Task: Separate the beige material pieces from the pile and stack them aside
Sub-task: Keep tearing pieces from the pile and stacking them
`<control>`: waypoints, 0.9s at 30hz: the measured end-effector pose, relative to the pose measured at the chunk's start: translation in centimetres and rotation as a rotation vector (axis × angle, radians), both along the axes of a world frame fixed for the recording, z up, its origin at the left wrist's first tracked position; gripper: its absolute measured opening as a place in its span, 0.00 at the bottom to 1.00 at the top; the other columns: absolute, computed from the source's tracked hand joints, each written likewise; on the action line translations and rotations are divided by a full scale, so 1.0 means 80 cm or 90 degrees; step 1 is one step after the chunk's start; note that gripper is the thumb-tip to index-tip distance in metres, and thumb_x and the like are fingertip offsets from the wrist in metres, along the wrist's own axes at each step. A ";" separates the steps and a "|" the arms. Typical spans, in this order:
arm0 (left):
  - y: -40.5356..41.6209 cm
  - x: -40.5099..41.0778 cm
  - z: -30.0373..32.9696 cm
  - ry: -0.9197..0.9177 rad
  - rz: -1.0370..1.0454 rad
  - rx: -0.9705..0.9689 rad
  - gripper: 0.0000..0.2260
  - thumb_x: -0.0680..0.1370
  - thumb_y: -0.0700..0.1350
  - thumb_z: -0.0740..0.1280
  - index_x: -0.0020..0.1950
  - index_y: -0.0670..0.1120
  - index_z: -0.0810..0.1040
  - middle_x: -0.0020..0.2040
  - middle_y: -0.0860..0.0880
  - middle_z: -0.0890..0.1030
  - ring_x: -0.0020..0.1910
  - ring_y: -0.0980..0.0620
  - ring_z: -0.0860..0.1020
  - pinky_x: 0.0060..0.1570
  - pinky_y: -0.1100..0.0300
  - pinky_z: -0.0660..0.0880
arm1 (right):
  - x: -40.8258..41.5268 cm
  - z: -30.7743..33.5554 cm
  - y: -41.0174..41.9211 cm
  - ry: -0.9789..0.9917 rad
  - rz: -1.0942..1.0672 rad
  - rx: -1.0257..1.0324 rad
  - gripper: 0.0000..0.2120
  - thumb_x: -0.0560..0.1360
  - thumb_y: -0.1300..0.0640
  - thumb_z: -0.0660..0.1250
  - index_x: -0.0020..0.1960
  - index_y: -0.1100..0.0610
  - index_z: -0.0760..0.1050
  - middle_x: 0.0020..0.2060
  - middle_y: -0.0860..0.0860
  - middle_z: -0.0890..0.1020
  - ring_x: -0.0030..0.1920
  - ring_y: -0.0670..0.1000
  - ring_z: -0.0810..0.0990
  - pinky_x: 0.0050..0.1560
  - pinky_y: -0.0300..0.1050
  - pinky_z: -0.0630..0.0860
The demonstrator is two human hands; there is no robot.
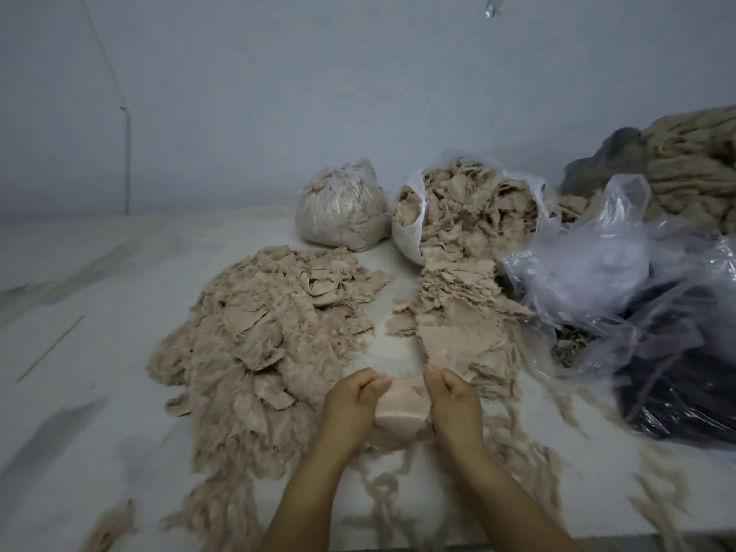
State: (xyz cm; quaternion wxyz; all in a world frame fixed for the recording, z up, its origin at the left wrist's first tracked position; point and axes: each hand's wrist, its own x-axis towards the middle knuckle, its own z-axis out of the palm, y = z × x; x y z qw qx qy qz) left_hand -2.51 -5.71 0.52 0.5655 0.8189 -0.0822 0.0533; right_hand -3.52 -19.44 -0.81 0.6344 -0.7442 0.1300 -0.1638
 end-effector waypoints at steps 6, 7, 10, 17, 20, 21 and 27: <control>0.011 0.003 -0.003 0.018 0.057 -0.031 0.17 0.78 0.42 0.65 0.29 0.51 0.71 0.26 0.56 0.71 0.29 0.56 0.68 0.33 0.60 0.64 | 0.003 -0.022 -0.033 0.085 -0.029 -0.188 0.17 0.81 0.54 0.58 0.36 0.58 0.74 0.32 0.51 0.78 0.37 0.54 0.75 0.36 0.45 0.63; 0.017 0.006 0.000 0.014 0.070 -0.048 0.16 0.78 0.42 0.65 0.30 0.50 0.71 0.27 0.55 0.70 0.30 0.55 0.68 0.33 0.59 0.64 | 0.003 -0.025 -0.041 0.117 -0.017 -0.226 0.16 0.81 0.55 0.58 0.38 0.59 0.75 0.34 0.53 0.79 0.40 0.56 0.76 0.37 0.46 0.61; 0.019 0.010 0.007 0.002 0.022 -0.067 0.15 0.79 0.42 0.65 0.32 0.47 0.71 0.29 0.53 0.69 0.30 0.56 0.67 0.32 0.63 0.65 | 0.001 -0.029 -0.062 0.247 0.054 -0.275 0.13 0.79 0.57 0.59 0.41 0.60 0.78 0.37 0.56 0.82 0.41 0.56 0.79 0.40 0.43 0.70; 0.006 0.010 0.018 0.041 -0.180 -0.099 0.14 0.78 0.42 0.67 0.31 0.51 0.79 0.28 0.57 0.73 0.30 0.61 0.70 0.33 0.69 0.67 | 0.002 0.037 -0.034 0.100 0.221 -0.017 0.25 0.71 0.31 0.57 0.48 0.50 0.79 0.43 0.46 0.82 0.45 0.46 0.79 0.50 0.44 0.75; 0.005 0.014 0.020 0.028 -0.136 -0.100 0.16 0.79 0.46 0.64 0.31 0.53 0.77 0.28 0.57 0.74 0.29 0.61 0.71 0.33 0.66 0.68 | 0.009 0.038 -0.007 0.065 0.370 -0.003 0.20 0.71 0.41 0.67 0.39 0.60 0.76 0.32 0.49 0.76 0.34 0.46 0.73 0.38 0.42 0.70; 0.008 0.018 0.017 0.018 -0.078 -0.096 0.17 0.79 0.48 0.63 0.30 0.52 0.74 0.28 0.56 0.73 0.29 0.59 0.70 0.33 0.62 0.67 | 0.013 0.036 -0.003 0.048 0.364 -0.007 0.18 0.73 0.47 0.69 0.33 0.59 0.72 0.27 0.48 0.72 0.29 0.45 0.70 0.34 0.41 0.67; 0.038 0.036 -0.008 0.025 0.222 -0.151 0.21 0.79 0.51 0.63 0.26 0.52 0.66 0.22 0.56 0.63 0.24 0.56 0.61 0.24 0.63 0.60 | 0.025 0.038 -0.011 -0.041 0.176 0.216 0.13 0.77 0.54 0.66 0.36 0.59 0.74 0.27 0.52 0.76 0.28 0.50 0.74 0.28 0.39 0.69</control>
